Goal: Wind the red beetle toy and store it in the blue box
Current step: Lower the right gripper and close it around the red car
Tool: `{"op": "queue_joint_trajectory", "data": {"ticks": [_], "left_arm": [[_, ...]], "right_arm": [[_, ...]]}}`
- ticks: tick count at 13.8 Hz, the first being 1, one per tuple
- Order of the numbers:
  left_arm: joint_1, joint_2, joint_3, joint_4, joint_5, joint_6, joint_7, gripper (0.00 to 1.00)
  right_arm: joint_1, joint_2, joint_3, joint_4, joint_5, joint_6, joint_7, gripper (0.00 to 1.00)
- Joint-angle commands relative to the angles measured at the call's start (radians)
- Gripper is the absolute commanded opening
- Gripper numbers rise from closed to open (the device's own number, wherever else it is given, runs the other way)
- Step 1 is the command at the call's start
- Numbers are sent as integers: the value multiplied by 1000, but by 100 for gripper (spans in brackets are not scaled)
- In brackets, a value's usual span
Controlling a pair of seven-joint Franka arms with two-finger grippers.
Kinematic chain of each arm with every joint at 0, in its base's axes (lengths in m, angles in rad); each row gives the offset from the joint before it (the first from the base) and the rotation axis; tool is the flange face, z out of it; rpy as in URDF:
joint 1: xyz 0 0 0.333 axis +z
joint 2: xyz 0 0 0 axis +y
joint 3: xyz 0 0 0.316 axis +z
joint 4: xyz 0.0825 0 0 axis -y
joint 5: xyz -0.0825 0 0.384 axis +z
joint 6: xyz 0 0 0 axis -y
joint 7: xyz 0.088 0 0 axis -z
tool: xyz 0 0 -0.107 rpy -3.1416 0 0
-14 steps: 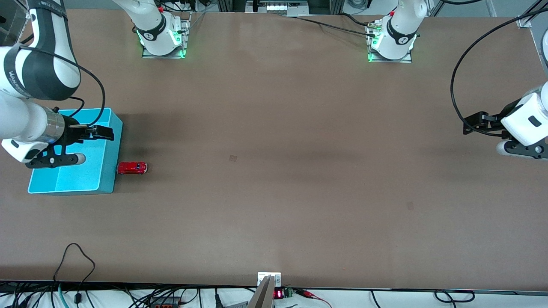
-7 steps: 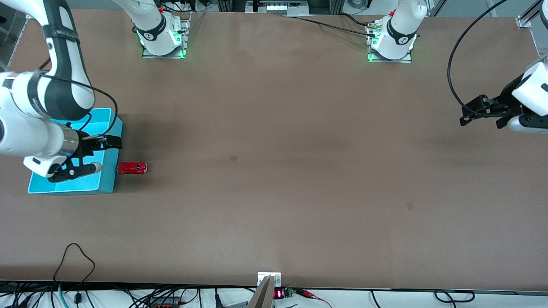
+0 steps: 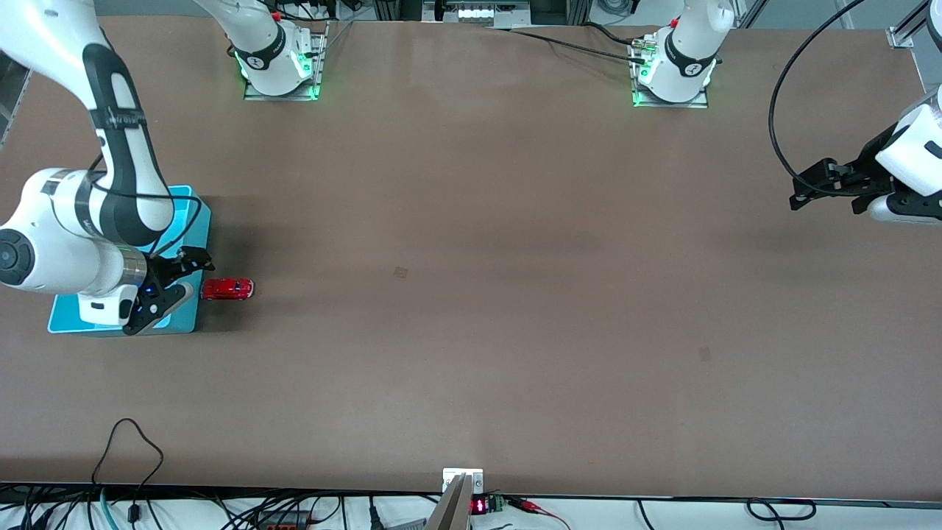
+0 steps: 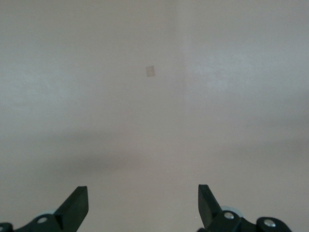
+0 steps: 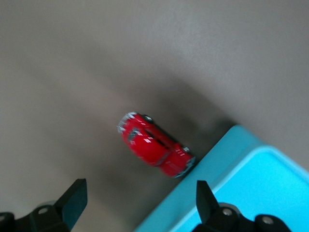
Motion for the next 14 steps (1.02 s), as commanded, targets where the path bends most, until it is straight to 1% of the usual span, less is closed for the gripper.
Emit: {"op": "queue_joint_trajectory", "data": {"ticks": [1, 3, 5, 6, 9, 11, 14], "left_arm": [[-13, -14, 9, -10, 24, -8, -9, 100], [-13, -14, 9, -10, 24, -8, -6, 100], [-13, -14, 11, -10, 24, -8, -4, 100], [-13, -13, 11, -10, 24, -8, -4, 100], [-13, -14, 11, -10, 24, -11, -4, 100], [-13, -14, 11, -10, 24, -17, -6, 100], [-11, -14, 11, -10, 24, -17, -6, 100]], "right_arm": [[5, -25, 20, -103, 10, 136, -235, 100], [11, -20, 37, -115, -24, 196, -312, 100], [25, -16, 45, -130, -69, 207, -320, 100], [41, -16, 47, -152, -92, 236, -323, 100], [52, 1, 47, -228, -156, 374, -351, 100], [52, 9, 47, -247, -161, 412, -441, 100], [51, 9, 47, -281, -162, 411, -494, 100]]}}
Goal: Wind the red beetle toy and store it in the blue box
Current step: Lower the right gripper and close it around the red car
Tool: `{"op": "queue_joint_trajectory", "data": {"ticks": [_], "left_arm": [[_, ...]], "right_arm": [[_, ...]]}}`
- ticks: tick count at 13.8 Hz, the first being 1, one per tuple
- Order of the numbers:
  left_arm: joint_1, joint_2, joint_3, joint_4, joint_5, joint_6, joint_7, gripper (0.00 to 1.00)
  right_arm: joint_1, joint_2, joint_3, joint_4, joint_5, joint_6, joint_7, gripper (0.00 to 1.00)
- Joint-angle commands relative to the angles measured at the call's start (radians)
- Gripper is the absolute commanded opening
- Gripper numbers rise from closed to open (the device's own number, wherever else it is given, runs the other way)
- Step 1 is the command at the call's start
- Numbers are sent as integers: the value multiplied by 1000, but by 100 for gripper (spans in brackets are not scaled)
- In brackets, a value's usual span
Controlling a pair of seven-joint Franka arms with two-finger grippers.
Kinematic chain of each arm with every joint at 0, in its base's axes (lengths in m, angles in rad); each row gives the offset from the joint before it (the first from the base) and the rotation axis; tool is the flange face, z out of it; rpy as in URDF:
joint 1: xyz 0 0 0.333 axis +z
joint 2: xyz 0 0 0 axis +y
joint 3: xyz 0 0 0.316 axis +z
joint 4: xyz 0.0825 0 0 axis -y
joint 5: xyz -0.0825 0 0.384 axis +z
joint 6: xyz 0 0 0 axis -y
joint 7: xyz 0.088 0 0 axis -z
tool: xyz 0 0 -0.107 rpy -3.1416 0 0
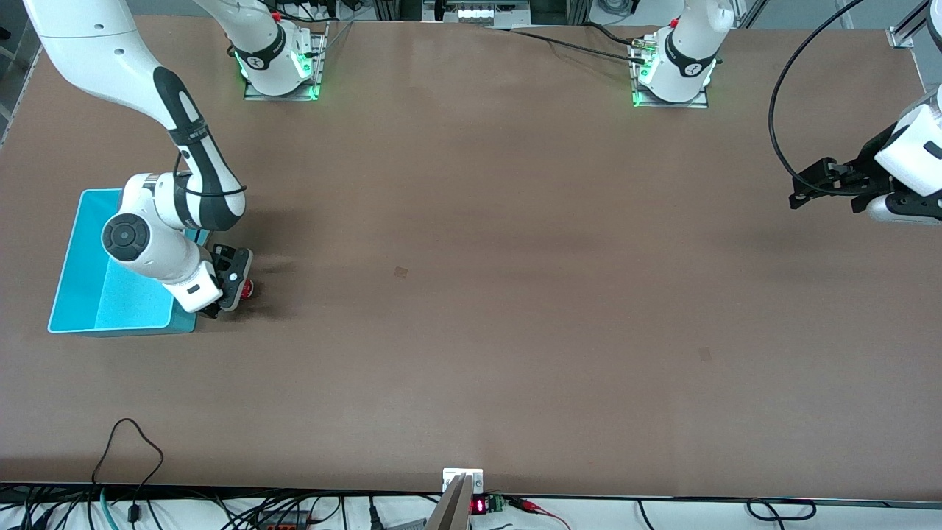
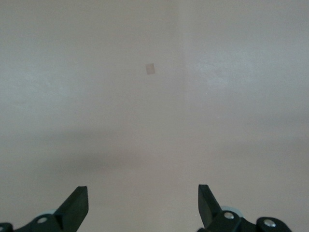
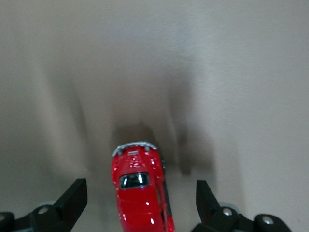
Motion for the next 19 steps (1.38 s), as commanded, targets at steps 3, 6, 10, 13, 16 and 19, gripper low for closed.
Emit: {"op": "queue_joint_trajectory", "data": {"ticks": [3, 6, 10, 13, 16, 19], "left_arm": [[-13, -14, 10, -10, 24, -8, -6, 100], [-11, -14, 10, -10, 24, -22, -7, 100], [-11, -14, 16, -10, 25, -24, -3, 100], [-11, -14, 11, -10, 25, -22, -4, 100], [-11, -14, 11, -10, 25, -22, -4, 100], [-11, -13, 11, -10, 25, -22, -4, 100]], "right_arm": [[-13, -14, 1, -97, -15, 43, -58, 100], [-16, -5, 1, -97, -18, 63, -77, 87], [-16, -6, 1, -85, -21, 94, -107, 23], [-7, -23, 2, -62, -9, 91, -92, 16], [10, -87, 2, -13, 57, 86, -17, 16], [10, -143, 2, 25, 121, 83, 106, 16]]}}
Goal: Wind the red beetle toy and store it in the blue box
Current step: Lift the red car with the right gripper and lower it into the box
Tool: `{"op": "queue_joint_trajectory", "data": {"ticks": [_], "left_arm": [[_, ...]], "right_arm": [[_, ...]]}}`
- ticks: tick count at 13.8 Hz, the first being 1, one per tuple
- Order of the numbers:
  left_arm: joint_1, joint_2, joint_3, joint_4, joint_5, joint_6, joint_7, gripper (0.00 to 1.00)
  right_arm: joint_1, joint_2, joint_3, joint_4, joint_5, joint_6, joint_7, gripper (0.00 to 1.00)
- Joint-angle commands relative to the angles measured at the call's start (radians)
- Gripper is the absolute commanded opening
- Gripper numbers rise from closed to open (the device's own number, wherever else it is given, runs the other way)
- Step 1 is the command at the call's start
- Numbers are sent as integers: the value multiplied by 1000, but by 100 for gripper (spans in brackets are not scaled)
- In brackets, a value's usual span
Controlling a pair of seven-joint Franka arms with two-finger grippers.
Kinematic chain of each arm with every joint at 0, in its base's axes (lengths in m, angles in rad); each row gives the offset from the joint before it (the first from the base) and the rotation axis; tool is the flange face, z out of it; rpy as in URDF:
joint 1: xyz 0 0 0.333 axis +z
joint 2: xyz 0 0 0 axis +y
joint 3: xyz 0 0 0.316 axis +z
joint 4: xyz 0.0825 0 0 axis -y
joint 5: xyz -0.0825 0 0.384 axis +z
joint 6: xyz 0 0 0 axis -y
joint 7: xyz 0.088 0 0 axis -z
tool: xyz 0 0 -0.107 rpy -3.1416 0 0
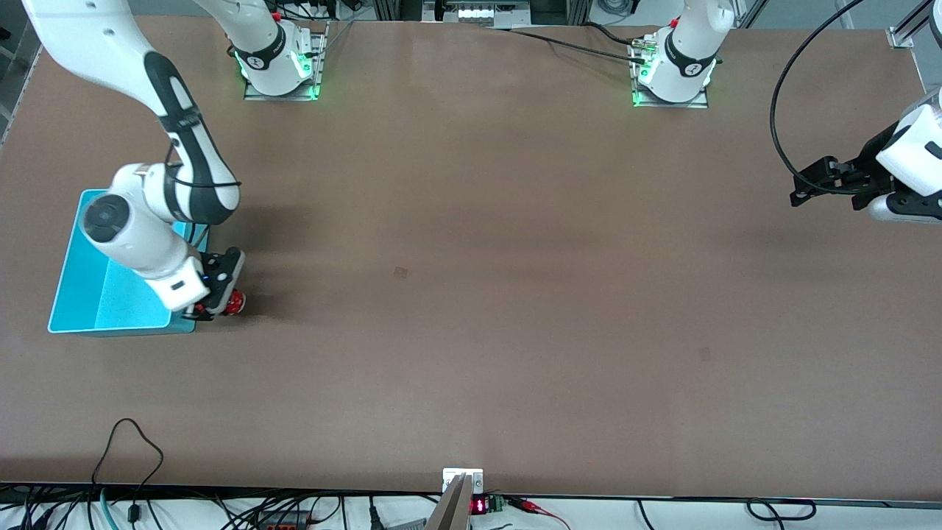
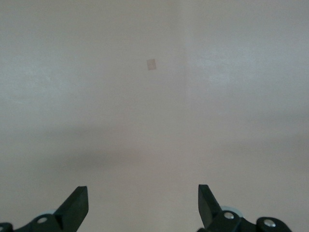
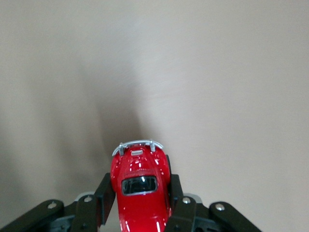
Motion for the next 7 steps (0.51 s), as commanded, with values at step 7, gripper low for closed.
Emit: {"op": "queue_joint_trajectory", "data": {"ticks": [7], "left_arm": [[-10, -13, 6, -10, 25, -6, -3, 100]], "right_arm": [[-103, -79, -6, 29, 50, -71, 467, 11]]}}
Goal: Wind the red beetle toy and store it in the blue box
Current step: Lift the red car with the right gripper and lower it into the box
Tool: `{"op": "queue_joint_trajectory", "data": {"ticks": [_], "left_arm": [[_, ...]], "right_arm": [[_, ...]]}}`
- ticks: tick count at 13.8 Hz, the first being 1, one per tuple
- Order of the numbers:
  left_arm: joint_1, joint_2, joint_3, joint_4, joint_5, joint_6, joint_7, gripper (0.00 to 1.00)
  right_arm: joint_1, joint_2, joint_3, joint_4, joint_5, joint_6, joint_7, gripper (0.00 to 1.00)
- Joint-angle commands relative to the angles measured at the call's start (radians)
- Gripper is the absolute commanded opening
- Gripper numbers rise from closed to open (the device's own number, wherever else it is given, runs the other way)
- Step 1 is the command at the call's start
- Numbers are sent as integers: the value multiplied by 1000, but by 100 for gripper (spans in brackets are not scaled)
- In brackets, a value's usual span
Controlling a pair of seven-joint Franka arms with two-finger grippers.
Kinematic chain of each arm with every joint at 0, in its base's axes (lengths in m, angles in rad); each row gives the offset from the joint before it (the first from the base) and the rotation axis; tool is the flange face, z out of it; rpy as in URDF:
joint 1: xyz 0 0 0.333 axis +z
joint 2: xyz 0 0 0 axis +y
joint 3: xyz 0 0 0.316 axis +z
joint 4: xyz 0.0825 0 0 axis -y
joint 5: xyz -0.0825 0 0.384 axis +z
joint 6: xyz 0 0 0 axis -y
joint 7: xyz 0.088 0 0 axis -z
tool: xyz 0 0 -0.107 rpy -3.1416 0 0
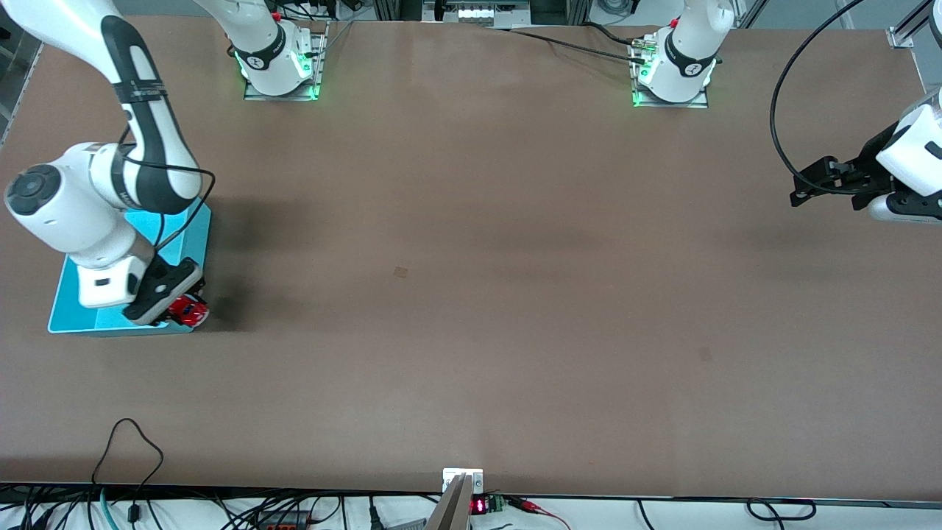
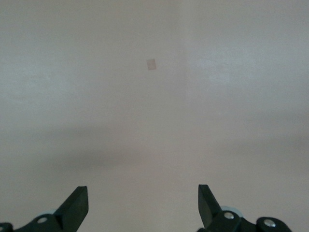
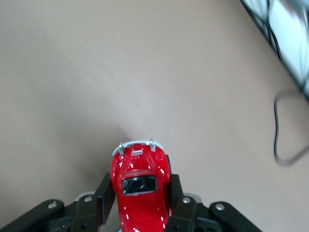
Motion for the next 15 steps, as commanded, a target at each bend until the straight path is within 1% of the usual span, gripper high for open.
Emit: {"op": "queue_joint_trajectory", "data": {"ticks": [1, 3, 4, 7, 8, 9, 11, 12, 14, 15], "left_arm": [[-10, -14, 6, -10, 25, -5, -3, 100], [-10, -14, 3, -10, 25, -7, -3, 100], [-10, -14, 3, -10, 25, -5, -6, 100], [-13, -14, 0, -8, 25, -5, -7, 100], [-13, -14, 0, -8, 27, -7, -7, 100], [-13, -14, 0, -8, 25, -7, -7, 100], [-13, -14, 0, -8, 25, -5, -7, 100], [-13, -14, 0, -8, 25, -7, -7, 100], [-13, -14, 0, -8, 27, -5, -7, 100], [-13, -14, 0, -8, 27, -5, -7, 100]], "right_arm": [[-62, -11, 9, -4, 1, -34, 127, 11], [-125, 1, 10, -4, 1, -52, 245, 9], [-151, 7, 10, -7, 5, -63, 311, 10], [-214, 4, 10, -15, 8, -208, 497, 11], [-239, 8, 10, -22, 8, -247, 511, 11], [-243, 18, 10, -29, 8, -253, 523, 11], [-263, 37, 9, -38, -1, -245, 574, 12], [-265, 65, 9, -38, -4, -220, 580, 13], [-280, 106, 9, -39, -44, -114, 575, 14], [-280, 123, 9, -41, -65, -94, 578, 15]]}}
